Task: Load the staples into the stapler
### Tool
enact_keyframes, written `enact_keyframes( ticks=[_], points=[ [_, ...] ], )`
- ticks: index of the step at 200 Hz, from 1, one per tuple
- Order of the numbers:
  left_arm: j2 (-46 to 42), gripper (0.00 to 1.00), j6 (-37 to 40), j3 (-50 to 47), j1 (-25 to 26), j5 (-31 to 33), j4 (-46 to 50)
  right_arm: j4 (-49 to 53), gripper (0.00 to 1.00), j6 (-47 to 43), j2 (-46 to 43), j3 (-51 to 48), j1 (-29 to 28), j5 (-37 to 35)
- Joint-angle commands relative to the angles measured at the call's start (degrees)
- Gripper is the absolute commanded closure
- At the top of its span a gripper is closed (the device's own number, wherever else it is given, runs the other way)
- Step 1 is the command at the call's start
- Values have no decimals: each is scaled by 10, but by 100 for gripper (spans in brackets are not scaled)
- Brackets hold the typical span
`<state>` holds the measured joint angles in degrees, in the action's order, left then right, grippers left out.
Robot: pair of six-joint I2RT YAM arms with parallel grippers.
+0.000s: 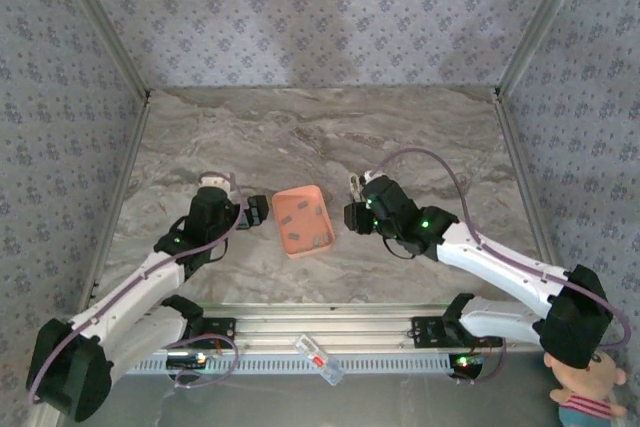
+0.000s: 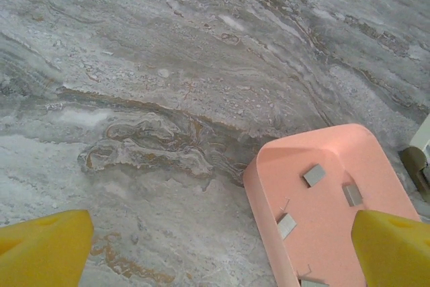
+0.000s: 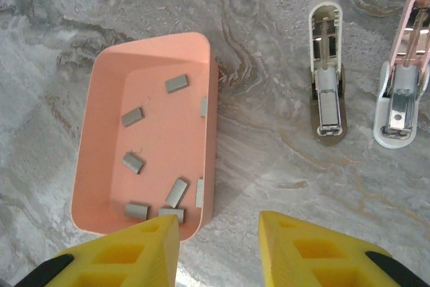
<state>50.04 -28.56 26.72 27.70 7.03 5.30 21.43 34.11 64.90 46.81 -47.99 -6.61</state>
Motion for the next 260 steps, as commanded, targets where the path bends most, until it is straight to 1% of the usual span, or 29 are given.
enact_keyframes(
  ticks=[1, 38, 47, 93, 124, 129, 140, 166, 168, 179, 202, 214, 249, 260],
  points=[
    [-28, 2, -4, -3, -7, -1, 22, 24, 63, 15, 6, 29, -11, 1],
    [-58, 1, -4, -14, -14, 0, 36, 32, 63, 15, 26, 46, -25, 9],
    [-61, 2, -4, -19, -17, 0, 36, 34, 63, 28, 34, 51, -28, 12],
    [-61, 1, -13, -26, -27, -9, 63, 59, 62, 28, 90, 89, -40, 32],
    [-57, 1, -26, -37, -33, -13, 64, 69, 62, 24, 148, 124, -43, 51],
    [-55, 2, -30, -40, -34, -15, 63, 72, 62, 5, 159, 132, -44, 54],
    [-51, 2, -37, -45, -36, -18, 61, 80, 62, -2, 185, 151, -43, 63],
    [-32, 1, -51, -49, -42, -24, 59, 127, 62, -23, 259, 227, -43, 80],
    [-31, 1, -52, -49, -42, -25, 59, 145, 62, -25, 270, 238, -44, 81],
    [-23, 1, -55, -50, -44, -27, 55, 170, 61, -42, 307, 280, -44, 83],
    [-10, 1, -60, -53, -48, -32, 42, 206, 61, -86, 379, 362, -47, 100],
    [-2, 1, -61, -51, -53, -34, 40, 214, 61, -124, 409, 391, -52, 112],
    [25, 1, -65, -42, -81, -67, 39, 186, 60, -249, 461, 399, -55, 166],
    [29, 2, -61, -43, -87, -78, 30, 161, 58, -285, 465, 385, -55, 164]
  ],
)
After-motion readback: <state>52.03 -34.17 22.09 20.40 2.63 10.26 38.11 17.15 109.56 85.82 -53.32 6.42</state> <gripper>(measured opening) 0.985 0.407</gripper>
